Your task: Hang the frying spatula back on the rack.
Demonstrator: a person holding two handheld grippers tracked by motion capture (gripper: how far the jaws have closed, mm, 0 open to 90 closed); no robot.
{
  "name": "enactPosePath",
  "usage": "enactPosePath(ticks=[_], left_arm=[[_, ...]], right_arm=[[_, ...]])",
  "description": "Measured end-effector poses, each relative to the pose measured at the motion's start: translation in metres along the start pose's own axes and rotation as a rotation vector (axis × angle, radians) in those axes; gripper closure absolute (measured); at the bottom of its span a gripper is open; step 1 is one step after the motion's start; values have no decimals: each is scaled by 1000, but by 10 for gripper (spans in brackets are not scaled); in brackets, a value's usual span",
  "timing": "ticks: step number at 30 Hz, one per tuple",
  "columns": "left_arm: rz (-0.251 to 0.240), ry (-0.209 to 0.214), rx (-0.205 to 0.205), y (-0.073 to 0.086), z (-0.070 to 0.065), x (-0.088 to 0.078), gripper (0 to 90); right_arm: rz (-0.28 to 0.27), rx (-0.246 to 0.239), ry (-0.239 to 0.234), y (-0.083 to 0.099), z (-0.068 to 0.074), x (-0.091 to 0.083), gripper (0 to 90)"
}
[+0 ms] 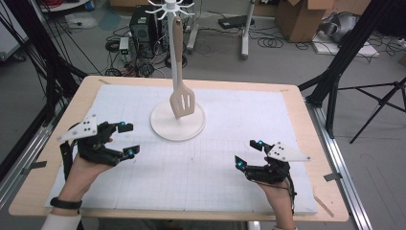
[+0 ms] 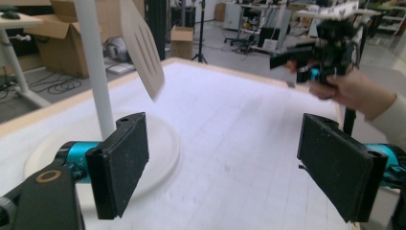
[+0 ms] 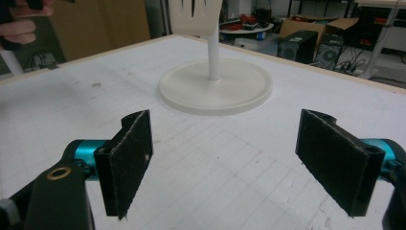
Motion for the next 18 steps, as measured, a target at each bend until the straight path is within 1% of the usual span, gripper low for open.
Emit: enactPosePath(ticks=[2, 3, 4, 5, 6, 8, 9, 11, 13, 15, 17, 18], left_arm=[[3, -4, -3, 13, -1, -7, 185], [5, -3, -13, 21, -1, -12, 186], [4, -3, -15, 26, -1, -14, 188], [9, -3, -17, 33, -1, -17, 188], [27, -9, -8, 40, 0, -20, 195], [24, -3, -19, 51, 2, -23, 212], [21, -2, -27, 54, 3, -25, 212], [19, -19, -28, 61, 4, -29, 211], [12, -33, -28, 65, 5, -32, 210], [23, -29, -27, 66, 6, -34, 209], [4, -15, -23, 65, 6, -36, 211], [6, -12, -23, 65, 6, -37, 204]], right_arm=[[8, -4, 5, 1, 0, 0, 192], [13, -15, 9, 2, 0, 1, 192], [32, -18, 17, 5, 0, 3, 192], [32, -18, 17, 5, 0, 3, 192], [38, -21, 22, 6, 0, 4, 192], [49, -17, 22, 9, 0, 6, 192], [49, -17, 22, 9, 0, 6, 192], [51, -24, 26, 9, 0, 6, 192], [55, -17, 24, 10, -1, 6, 192], [56, -12, 25, 11, -1, 6, 192], [60, -11, 28, 12, -1, 6, 192], [63, -11, 24, 13, -2, 7, 192]])
Point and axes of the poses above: each handheld gripper's, and its own axes: x roughly forward along the jaws, y roughly out of its underside, z roughly to its left, the point moved 3 cm from there along x, roughly forward along the jaws, and after that the axes turned 9 degrees about -y, right-handed, at the moved point
